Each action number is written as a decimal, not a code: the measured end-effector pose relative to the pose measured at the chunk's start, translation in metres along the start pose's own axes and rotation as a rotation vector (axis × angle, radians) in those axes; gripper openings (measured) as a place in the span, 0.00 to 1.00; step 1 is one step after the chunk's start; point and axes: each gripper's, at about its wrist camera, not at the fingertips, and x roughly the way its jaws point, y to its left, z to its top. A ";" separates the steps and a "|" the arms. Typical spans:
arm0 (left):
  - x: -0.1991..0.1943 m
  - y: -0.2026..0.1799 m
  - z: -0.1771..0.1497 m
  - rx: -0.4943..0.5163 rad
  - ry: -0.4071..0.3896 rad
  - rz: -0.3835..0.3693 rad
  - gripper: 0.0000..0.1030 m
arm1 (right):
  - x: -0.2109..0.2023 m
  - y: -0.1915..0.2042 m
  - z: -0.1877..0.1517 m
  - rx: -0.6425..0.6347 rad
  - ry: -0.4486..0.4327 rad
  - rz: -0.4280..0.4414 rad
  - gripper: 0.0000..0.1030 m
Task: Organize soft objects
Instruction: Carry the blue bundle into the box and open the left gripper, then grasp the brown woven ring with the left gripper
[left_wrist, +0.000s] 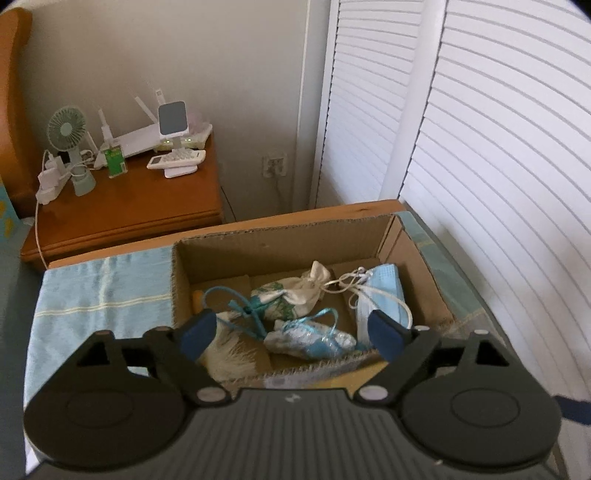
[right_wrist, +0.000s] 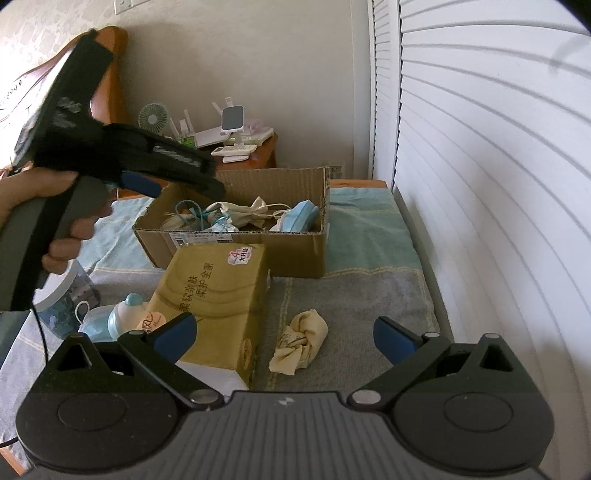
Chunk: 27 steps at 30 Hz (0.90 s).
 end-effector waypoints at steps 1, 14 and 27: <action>-0.004 0.001 -0.003 0.005 -0.006 0.002 0.90 | -0.001 0.000 -0.001 0.003 0.000 0.001 1.00; -0.080 0.003 -0.073 0.105 -0.073 -0.009 0.94 | -0.023 0.002 -0.030 -0.026 0.020 -0.049 1.00; -0.100 -0.007 -0.167 0.173 -0.045 -0.073 0.94 | -0.024 -0.010 -0.082 -0.039 0.124 -0.097 1.00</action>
